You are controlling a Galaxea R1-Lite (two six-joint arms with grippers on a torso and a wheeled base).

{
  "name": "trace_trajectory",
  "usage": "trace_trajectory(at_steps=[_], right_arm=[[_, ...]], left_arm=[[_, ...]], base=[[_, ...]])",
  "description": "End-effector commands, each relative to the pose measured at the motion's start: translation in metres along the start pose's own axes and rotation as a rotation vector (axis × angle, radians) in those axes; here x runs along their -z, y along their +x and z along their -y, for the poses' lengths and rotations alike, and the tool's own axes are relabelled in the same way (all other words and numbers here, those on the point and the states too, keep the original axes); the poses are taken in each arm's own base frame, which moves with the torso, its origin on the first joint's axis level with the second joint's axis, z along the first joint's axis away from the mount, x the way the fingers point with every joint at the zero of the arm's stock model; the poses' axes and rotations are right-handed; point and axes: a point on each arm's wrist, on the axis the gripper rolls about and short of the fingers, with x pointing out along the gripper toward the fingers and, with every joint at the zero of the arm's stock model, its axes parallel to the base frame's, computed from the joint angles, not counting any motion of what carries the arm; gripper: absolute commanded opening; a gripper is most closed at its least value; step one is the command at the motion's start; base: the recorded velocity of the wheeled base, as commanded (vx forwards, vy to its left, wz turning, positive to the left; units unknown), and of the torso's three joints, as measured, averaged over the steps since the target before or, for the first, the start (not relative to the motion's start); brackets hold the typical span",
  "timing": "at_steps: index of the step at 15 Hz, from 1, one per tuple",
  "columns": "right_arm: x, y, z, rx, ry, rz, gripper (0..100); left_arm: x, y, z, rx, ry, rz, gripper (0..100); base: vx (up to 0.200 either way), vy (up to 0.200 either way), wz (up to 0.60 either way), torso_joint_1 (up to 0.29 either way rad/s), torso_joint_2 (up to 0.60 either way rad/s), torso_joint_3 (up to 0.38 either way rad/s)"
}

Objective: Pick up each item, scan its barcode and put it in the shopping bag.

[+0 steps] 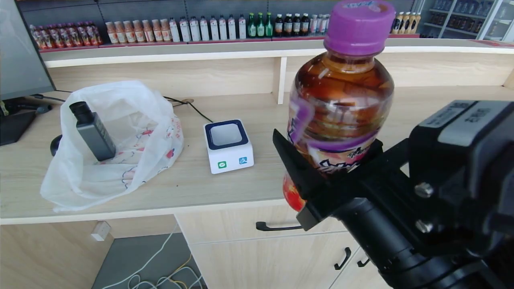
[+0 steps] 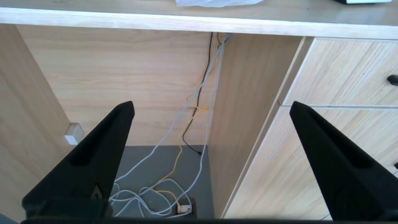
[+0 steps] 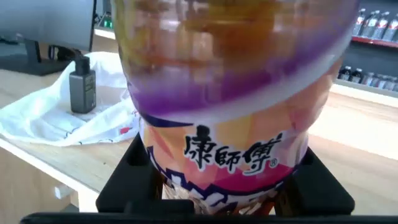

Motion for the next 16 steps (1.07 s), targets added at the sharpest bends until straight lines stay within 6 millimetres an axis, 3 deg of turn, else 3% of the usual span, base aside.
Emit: trace_trajectory(at_steps=[1, 7, 12, 14, 16], right_arm=[[0.01, 0.014, -0.001, 0.032, 0.077, -0.01, 0], [0.022, 0.045, 0.058, 0.242, 0.24, 0.042, 0], [0.028, 0.058, 0.064, 0.109, 0.266, -0.01, 0], [0.028, 0.067, 0.078, 0.122, 0.258, 0.025, 0], [0.027, 0.067, 0.079, 0.127, 0.294, 0.029, 0]], left_arm=[[0.0, 0.0, 0.0, 0.0, 0.0, 0.001, 100], [0.0, 0.0, 0.0, 0.0, 0.0, 0.001, 100], [0.0, 0.0, 0.0, 0.0, 0.0, 0.001, 100], [0.0, 0.0, 0.0, 0.0, 0.0, 0.001, 100], [0.0, 0.0, 0.0, 0.0, 0.0, 0.001, 100]], base=[[0.0, 0.0, 0.0, 0.0, 0.0, 0.0], [0.0, 0.0, 0.0, 0.0, 0.0, 0.0], [0.0, 0.0, 0.0, 0.0, 0.0, 0.0], [0.0, 0.0, 0.0, 0.0, 0.0, 0.0], [0.0, 0.0, 0.0, 0.0, 0.0, 0.0]])
